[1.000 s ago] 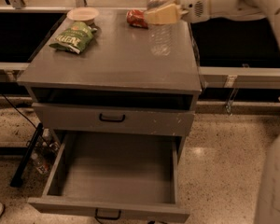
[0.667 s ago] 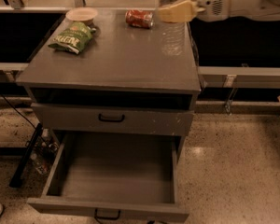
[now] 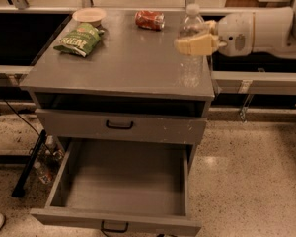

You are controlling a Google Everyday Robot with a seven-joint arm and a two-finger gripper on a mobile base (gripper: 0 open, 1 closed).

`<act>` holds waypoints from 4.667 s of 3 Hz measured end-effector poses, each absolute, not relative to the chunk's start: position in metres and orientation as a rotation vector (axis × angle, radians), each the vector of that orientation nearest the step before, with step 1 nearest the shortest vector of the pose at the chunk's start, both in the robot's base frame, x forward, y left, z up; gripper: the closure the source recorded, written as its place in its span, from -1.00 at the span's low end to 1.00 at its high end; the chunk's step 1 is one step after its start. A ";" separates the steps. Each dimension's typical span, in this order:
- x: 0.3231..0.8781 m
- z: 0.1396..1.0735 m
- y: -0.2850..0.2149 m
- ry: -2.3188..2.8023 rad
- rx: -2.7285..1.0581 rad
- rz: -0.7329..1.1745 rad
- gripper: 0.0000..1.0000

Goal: Place water bottle into middle drawer

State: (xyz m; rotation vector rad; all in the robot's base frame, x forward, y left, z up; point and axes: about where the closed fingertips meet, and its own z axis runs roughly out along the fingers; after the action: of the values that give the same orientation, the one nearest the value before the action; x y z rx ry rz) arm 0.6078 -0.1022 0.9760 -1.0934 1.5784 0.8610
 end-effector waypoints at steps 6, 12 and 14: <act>0.516 0.943 -0.128 1.609 -1.036 0.901 1.00; 0.519 0.837 -0.114 1.607 -0.844 1.093 1.00; 0.508 0.784 -0.101 1.664 -0.834 1.178 1.00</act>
Offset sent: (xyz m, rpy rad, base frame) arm 0.0002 0.0071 -0.0357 0.0188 0.0575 0.0081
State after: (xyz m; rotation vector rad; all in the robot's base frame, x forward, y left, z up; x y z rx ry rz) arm 0.5085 -0.1013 0.7838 -0.8342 1.6644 1.1780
